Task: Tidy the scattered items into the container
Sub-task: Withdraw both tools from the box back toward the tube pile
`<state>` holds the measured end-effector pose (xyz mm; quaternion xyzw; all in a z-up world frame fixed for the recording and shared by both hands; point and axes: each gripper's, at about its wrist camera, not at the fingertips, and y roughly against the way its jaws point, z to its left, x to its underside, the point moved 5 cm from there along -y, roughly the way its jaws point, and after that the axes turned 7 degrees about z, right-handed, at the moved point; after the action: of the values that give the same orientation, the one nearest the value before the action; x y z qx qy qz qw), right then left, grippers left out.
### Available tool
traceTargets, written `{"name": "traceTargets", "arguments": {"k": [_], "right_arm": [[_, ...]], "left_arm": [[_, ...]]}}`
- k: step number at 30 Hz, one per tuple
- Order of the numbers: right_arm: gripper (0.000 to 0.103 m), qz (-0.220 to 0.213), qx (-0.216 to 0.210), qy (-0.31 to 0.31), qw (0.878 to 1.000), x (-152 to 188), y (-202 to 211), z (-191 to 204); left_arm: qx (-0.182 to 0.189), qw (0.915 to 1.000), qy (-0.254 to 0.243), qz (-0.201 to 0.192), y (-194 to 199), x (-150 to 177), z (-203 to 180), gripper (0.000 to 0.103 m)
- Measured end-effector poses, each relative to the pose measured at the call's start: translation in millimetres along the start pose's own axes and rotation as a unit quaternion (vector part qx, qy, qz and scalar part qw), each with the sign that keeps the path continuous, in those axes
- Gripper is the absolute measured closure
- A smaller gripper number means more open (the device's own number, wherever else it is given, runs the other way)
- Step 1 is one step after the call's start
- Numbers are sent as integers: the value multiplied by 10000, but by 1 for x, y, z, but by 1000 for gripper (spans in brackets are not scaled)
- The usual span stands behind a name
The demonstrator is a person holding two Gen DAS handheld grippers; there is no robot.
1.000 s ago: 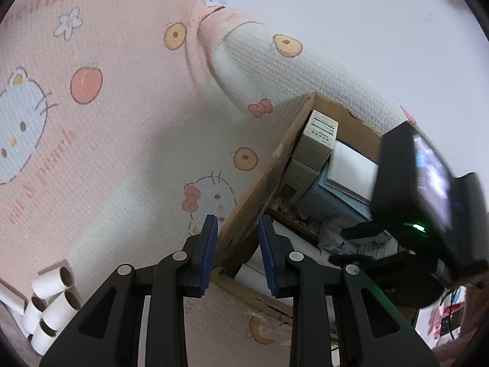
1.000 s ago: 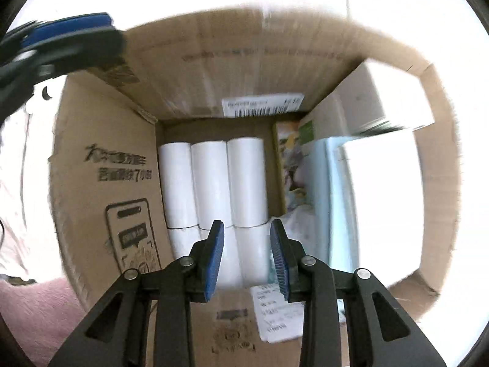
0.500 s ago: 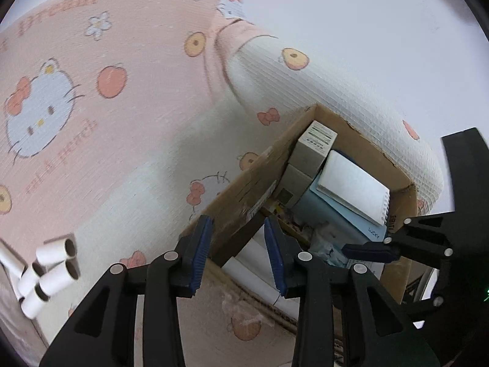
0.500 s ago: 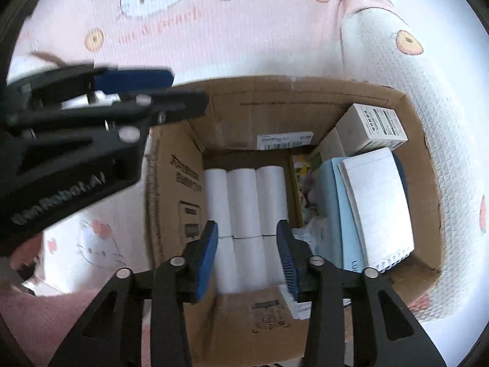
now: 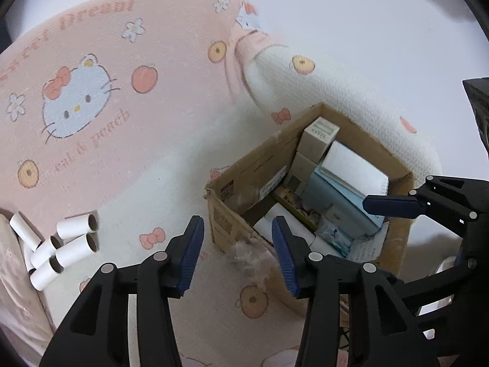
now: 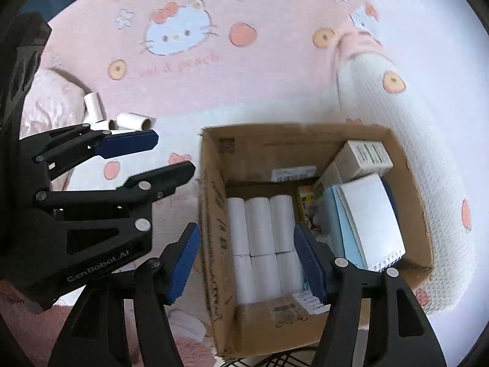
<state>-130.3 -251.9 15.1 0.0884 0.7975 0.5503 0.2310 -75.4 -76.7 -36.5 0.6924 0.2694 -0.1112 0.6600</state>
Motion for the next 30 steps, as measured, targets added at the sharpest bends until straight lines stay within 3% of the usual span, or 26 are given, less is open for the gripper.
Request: {"name": "traceTargets", "arguments": {"k": [4, 10, 20, 30], "right_arm": [[34, -184, 233, 176, 9994, -7, 2, 17], [34, -112, 332, 434, 9984, -11, -2, 44], [34, -255, 405, 1184, 9918, -30, -13, 114], [33, -27, -272, 1565, 9873, -67, -74, 179]], "left_arm": [[-149, 9997, 77, -167, 14, 6, 10, 48], [-471, 9985, 159, -235, 24, 23, 29, 47], [-559, 9908, 1205, -256, 36, 67, 100, 47], [-570, 9763, 2078, -199, 22, 108, 181, 47]]}}
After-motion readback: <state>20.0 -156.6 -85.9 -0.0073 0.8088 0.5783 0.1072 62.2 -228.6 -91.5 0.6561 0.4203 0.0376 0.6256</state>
